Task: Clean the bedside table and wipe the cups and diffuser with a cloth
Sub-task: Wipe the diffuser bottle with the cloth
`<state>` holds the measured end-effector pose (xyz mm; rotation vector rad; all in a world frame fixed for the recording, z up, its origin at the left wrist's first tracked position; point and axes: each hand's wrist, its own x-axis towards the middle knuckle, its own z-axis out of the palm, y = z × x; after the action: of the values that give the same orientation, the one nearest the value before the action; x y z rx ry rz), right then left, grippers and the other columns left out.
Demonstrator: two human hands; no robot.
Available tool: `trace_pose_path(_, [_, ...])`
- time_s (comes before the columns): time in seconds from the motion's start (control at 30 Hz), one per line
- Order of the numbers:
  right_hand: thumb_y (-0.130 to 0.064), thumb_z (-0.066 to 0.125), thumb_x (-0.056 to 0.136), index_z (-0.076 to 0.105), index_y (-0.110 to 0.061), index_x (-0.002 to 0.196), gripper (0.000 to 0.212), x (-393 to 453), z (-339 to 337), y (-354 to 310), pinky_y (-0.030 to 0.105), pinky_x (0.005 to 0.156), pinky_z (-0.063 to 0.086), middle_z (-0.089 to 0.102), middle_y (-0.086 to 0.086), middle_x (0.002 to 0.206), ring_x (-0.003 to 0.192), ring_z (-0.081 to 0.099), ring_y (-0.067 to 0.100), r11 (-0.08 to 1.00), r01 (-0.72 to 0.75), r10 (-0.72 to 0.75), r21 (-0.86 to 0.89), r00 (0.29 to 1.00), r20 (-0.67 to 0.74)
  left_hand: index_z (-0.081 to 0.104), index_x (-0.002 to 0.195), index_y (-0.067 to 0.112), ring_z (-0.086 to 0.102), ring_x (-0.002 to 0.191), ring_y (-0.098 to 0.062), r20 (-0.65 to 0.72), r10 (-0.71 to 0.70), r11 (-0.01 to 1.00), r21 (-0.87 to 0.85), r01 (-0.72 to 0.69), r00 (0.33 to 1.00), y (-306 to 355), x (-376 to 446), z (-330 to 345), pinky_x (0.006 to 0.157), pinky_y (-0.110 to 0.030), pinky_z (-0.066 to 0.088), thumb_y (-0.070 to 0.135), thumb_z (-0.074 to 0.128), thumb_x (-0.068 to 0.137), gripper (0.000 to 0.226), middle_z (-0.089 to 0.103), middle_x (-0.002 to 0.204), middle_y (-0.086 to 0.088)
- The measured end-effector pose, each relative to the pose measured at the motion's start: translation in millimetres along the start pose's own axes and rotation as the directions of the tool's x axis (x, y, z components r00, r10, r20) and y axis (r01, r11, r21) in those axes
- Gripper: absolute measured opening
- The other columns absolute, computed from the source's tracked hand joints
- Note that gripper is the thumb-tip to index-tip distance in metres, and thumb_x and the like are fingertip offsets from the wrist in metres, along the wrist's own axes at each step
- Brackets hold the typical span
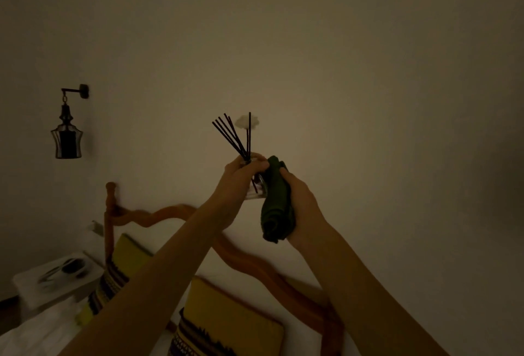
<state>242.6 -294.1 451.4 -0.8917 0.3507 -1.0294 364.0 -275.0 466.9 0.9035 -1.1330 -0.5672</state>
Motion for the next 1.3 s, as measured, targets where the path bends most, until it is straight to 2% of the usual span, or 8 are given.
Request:
trace_pose_path(0.2, [-0.03,0.042,0.106,0.062,-0.013,0.12,0.03,-27,-8,32,0.033,0.061,0.062,0.078,0.008,0.086,0.073,0.076,0.018,0.99,-0.055,0.052,0.129,0.998,0.023,0.066,0.103,0.011,0.074,0.091,-0.013,-0.045,0.017,0.996,-0.081,-0.021,0.999,-5,-6,19,0.068,-0.021,0.059,0.032,0.065,0.093,0.023,0.078,0.098,0.003])
trace_pose_path(0.3, [-0.033,0.059,0.097,0.067,-0.003,0.116,0.037,-37,-13,52,0.054,0.088,0.058,0.072,0.018,0.102,0.092,0.069,0.034,0.997,-0.018,0.012,-0.081,0.997,-0.071,0.068,0.096,0.011,0.074,0.078,-0.007,-0.127,0.063,0.998,0.039,-0.058,0.99,-8,-9,28,0.061,-0.015,0.055,0.032,0.062,0.096,0.022,0.078,0.085,0.005])
trace_pose_path(0.4, [-0.032,0.059,0.099,0.071,-0.005,0.108,0.031,-41,-15,59,0.042,0.071,0.061,0.075,0.013,0.085,0.078,0.072,0.028,0.972,0.083,-0.117,-0.219,0.982,-0.147,0.067,0.093,0.013,0.072,0.074,-0.005,-0.138,0.081,0.993,0.092,-0.069,0.987,-4,-10,23,0.064,-0.017,0.055,0.032,0.061,0.097,0.021,0.076,0.081,0.006])
trace_pose_path(0.53, [-0.048,0.064,0.086,0.065,0.004,0.114,0.059,-38,-25,49,0.067,0.09,0.052,0.068,0.03,0.11,0.106,0.064,0.05,0.968,0.111,-0.152,-0.224,0.973,-0.173,0.058,0.102,0.013,0.065,0.089,-0.018,-0.073,-0.093,0.995,0.037,0.096,0.993,-9,-19,20,0.064,-0.021,0.054,0.02,0.055,0.099,0.008,0.065,0.093,-0.002])
trace_pose_path(0.73, [-0.035,0.058,0.1,0.07,-0.02,0.108,0.021,-19,-35,40,0.031,0.068,0.058,0.072,0.006,0.098,0.087,0.071,0.022,0.93,0.199,-0.289,-0.31,0.916,-0.279,0.067,0.118,0.019,0.07,0.101,-0.02,0.081,-0.047,0.978,0.208,0.029,0.996,-18,-47,-13,0.081,-0.028,0.06,0.026,0.062,0.097,0.023,0.069,0.116,-0.007])
trace_pose_path(0.83, [-0.036,0.055,0.101,0.071,-0.025,0.112,0.022,-12,-32,44,0.036,0.072,0.061,0.073,0.003,0.093,0.083,0.072,0.022,0.698,0.407,-0.53,-0.589,0.847,-0.043,0.07,0.103,0.011,0.07,0.09,-0.031,0.111,0.006,0.965,0.259,-0.035,0.994,-27,-56,-20,0.082,-0.041,0.058,0.025,0.07,0.092,0.018,0.072,0.103,-0.014])
trace_pose_path(0.97, [-0.037,0.057,0.1,0.071,-0.039,0.091,0.017,-9,-20,49,0.038,0.069,0.063,0.075,0.001,0.083,0.076,0.073,0.023,0.771,0.343,-0.407,-0.536,0.914,0.0,0.06,0.109,0.003,0.068,0.103,-0.037,0.002,0.042,0.992,0.118,-0.042,0.999,-39,-62,-27,0.092,-0.049,0.057,0.025,0.073,0.09,0.032,0.065,0.112,-0.025])
trace_pose_path(1.3, [-0.031,0.045,0.105,0.058,-0.019,0.132,0.032,2,-4,98,0.05,0.093,0.055,0.068,0.005,0.114,0.103,0.066,0.024,0.77,0.278,-0.465,-0.574,0.862,-0.205,0.053,0.109,0.016,0.071,0.084,-0.003,-0.075,-0.032,0.955,0.292,0.052,0.997,-63,-65,-30,0.069,-0.02,0.058,0.052,0.056,0.094,0.038,0.069,0.096,0.002])
